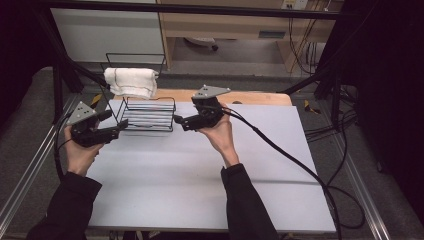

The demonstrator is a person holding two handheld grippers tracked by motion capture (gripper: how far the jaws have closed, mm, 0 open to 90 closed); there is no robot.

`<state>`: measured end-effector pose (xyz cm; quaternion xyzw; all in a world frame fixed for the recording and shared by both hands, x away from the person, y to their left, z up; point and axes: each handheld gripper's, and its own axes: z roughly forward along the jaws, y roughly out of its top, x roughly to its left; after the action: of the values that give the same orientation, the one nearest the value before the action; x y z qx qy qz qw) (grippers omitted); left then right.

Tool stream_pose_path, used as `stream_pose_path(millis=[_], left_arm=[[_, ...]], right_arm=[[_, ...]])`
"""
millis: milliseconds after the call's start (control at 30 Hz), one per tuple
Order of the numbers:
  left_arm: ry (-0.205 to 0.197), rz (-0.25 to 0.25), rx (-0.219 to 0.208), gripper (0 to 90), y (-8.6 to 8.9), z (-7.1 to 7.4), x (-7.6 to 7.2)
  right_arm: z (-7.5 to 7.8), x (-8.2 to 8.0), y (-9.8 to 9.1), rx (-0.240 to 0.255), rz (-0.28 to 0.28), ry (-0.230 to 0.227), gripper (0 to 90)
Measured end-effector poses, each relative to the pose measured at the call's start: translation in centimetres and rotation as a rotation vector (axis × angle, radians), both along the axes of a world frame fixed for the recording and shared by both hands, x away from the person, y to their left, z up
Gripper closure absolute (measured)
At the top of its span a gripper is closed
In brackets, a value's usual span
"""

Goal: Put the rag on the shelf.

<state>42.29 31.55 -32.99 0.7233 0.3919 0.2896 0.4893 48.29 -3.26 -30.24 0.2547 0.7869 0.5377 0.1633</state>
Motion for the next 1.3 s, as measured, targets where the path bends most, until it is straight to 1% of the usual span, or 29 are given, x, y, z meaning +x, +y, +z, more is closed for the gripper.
stream_pose_path(millis=[67, 100, 167, 233, 300, 367, 433, 533, 600, 700, 733, 833, 933, 967, 1033, 1167, 1267, 1300], left_arm=[[0.008, -0.013, -0.003, 20.9, -0.1, -0.7, -0.2], [0.013, -0.022, 0.006, 18.7, -0.1, -1.0, -0.3], [0.017, -0.022, 0.022, 15.5, -0.4, -1.6, -0.6], [0.019, -0.023, 0.033, 12.4, -0.6, -2.1, -0.9], [0.024, -0.03, 0.032, 8.9, -0.9, -2.7, -1.1], [0.029, -0.034, 0.03, 6.8, -1.2, -3.3, -1.3], [0.043, -0.049, 0.032, 5.3, -1.5, -4.1, -1.5], [0.055, -0.067, 0.04, 4.7, -2.0, -5.2, -1.7], [0.058, -0.08, 0.047, 4.5, -2.3, -5.8, -1.9], [0.068, -0.094, 0.049, 4.5, -2.6, -6.5, -2.2], [0.073, -0.101, 0.048, 4.5, -2.7, -6.7, -2.3], [0.084, -0.112, 0.064, 4.5, -2.9, -7.3, -2.6], [0.096, -0.122, 0.055, 4.8, -2.8, -7.8, -3.0], [0.099, -0.125, 0.06, 4.8, -2.8, -8.0, -3.2], [0.109, -0.13, 0.069, 4.8, -2.7, -8.5, -3.5], [0.118, -0.136, 0.074, 4.7, -2.6, -9.3, -4.0], [0.132, -0.138, 0.077, 4.7, -2.4, -9.8, -4.2], [0.138, -0.14, 0.081, 4.8, -2.4, -10.0, -4.3]], right_arm=[[-0.5, -0.4, -1.0, -0.014, -0.003, 0.013, 4.8], [-0.8, -0.5, -1.6, -0.015, -0.005, 0.021, 4.2], [-1.4, -0.9, -2.8, -0.017, -0.014, 0.03, 3.4], [-2.0, -1.2, -4.1, -0.026, -0.03, 0.028, 2.4], [-2.5, -1.6, -5.3, -0.025, -0.041, 0.029, 1.8], [-3.1, -2.0, -6.4, -0.029, -0.048, 0.04, 0.9], [-3.7, -2.4, -7.5, -0.024, -0.057, 0.048, 0.4], [-4.6, -3.0, -9.1, -0.017, -0.074, 0.063, 0.3], [-5.3, -3.3, -10.2, -0.002, -0.079, 0.073, 0.3], [-6.4, -3.9, -11.8, 0.005, -0.097, 0.083, 0.3], [-6.7, -4.1, -12.3, 0.007, -0.098, 0.093, 0.2], [-7.8, -4.7, -13.8, 0.015, -0.106, 0.111, 0.2], [-8.8, -5.3, -15.0, -0.007, -0.109, 0.126, 0.1], [-9.1, -5.6, -15.5, -0.013, -0.113, 0.129, 0.1], [-9.7, -6.0, -16.2, -0.004, -0.118, 0.136, 0.1], [-10.8, -7.0, -17.7, -0.006, -0.13, 0.146, 0.1], [-11.5, -7.6, -18.9, -0.017, -0.135, 0.154, 0.1], [-11.7, -7.9, -19.2, -0.013, -0.142, 0.156, 0.1]])
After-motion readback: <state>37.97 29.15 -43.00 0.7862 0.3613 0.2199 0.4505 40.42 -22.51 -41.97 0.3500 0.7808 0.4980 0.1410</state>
